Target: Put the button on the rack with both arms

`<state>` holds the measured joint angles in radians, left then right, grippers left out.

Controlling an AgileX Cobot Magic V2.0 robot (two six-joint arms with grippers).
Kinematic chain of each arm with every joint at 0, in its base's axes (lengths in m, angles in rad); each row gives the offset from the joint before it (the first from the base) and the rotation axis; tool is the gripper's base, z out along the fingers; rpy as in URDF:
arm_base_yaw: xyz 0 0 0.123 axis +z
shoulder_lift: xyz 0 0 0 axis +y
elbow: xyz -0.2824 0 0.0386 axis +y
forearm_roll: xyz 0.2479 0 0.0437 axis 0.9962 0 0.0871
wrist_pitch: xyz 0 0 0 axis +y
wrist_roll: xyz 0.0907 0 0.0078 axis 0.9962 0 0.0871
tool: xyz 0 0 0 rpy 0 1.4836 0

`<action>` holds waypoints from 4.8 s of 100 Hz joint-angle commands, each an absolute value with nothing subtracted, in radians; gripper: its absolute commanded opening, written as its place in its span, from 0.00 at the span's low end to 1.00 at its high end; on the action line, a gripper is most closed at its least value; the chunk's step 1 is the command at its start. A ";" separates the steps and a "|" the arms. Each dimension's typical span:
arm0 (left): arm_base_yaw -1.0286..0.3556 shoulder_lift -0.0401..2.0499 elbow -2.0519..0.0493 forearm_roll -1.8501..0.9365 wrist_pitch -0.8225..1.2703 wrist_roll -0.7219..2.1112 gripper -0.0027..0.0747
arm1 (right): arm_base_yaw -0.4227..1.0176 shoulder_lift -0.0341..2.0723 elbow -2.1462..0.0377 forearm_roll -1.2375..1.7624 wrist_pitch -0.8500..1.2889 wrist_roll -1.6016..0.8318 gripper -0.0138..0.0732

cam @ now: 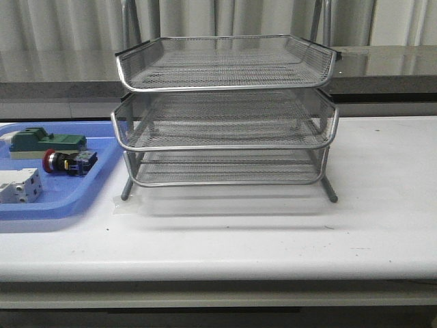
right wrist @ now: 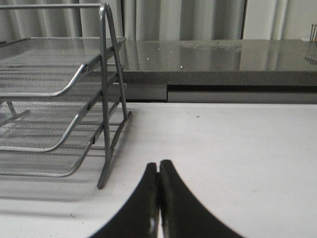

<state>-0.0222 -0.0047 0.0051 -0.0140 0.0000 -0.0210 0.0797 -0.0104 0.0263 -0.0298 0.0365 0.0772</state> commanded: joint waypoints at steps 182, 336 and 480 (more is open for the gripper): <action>-0.023 -0.035 0.038 -0.014 -0.074 -0.028 0.01 | 0.076 0.928 -0.663 0.529 0.464 0.079 0.73; -0.023 -0.035 0.038 -0.014 -0.074 -0.028 0.01 | 0.217 1.596 -0.922 1.297 0.379 -0.597 0.73; -0.023 -0.035 0.038 -0.014 -0.074 -0.028 0.01 | 0.217 1.435 -0.614 1.230 0.461 -0.642 0.19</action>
